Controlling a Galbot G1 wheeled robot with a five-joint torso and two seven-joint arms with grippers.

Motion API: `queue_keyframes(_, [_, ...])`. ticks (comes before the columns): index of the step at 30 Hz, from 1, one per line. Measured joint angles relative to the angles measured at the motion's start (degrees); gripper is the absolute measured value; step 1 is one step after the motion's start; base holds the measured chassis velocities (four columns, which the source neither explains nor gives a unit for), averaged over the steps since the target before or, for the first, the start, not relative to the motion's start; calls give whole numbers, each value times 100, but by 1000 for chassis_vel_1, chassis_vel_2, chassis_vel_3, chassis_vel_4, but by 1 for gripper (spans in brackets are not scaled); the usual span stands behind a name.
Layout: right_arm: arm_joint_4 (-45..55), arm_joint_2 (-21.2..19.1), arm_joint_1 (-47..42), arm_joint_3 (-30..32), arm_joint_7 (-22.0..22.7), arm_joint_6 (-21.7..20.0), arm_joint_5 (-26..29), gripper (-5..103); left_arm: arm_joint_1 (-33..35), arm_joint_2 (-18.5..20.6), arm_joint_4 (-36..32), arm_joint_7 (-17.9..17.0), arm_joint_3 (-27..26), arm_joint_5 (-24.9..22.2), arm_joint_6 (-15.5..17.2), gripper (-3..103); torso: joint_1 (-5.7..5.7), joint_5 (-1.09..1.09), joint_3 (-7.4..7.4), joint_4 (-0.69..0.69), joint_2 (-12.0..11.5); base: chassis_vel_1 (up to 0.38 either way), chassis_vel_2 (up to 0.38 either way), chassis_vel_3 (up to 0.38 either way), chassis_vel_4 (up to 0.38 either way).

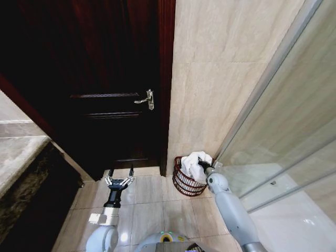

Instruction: Discard the used towel into the hamper.

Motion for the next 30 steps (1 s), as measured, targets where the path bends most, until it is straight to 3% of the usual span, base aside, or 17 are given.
queue_keyframes(6, [-215, -30, -32, 65, -430, 529, -509, 7, 25, -21, 69, 21, 6, 126, -7, 100, -70, 0, -80, 0, -152, 0, 0, 0, 0])
queue_keyframes(10, [-874, 60, 241, 104, -696, 2094, -1273, 7, 121, -74, 102, 161, 6, 200, -76, 100, -140, 2, -162, 0, -304, 0, 0, 0, 0])
queue_keyframes(11, [-874, 60, 241, 104, -696, 2094, -1273, 7, 121, -74, 102, 161, 6, 200, -76, 100, -140, 2, -162, 0, -304, 0, 0, 0, 0])
queue_keyframes(13, [-919, 77, 397, 144, -676, 2512, -1454, 7, 163, -87, 112, 209, -1, 213, -121, 100, -172, 2, -201, 2, -375, 0, 0, 0, 0])
queue_keyframes(18, [-584, 11, 612, 150, -540, 2795, -1357, 7, 210, -95, 114, 265, -23, 214, -179, 100, -237, -2, -266, 0, -504, 0, 0, 0, 0])
queue_keyframes(19, [-553, -9, 687, 83, -439, 3029, -1339, 7, 217, -103, 114, 274, -25, 214, -199, 100, -264, -3, -298, 1, -560, 0, 0, 0, 0])
queue_keyframes(22, [-520, -13, 658, 27, -348, 3077, -1365, 7, 220, -115, 114, 282, -26, 214, -216, 100, -287, -2, -323, 3, -610, 0, 0, 0, 0])
queue_keyframes(24, [-419, 16, 373, 4, -331, 2667, -1427, 7, 236, -127, 114, 304, -26, 213, -237, 100, -330, 1, -369, 0, -701, 0, 0, 0, 0])
queue_keyframes(30, [-725, 217, 110, -28, -317, 2021, -1425, 7, 269, -133, 113, 325, -34, 211, -279, 100, -395, 1, -456, -2, -851, 0, 0, 0, 0])
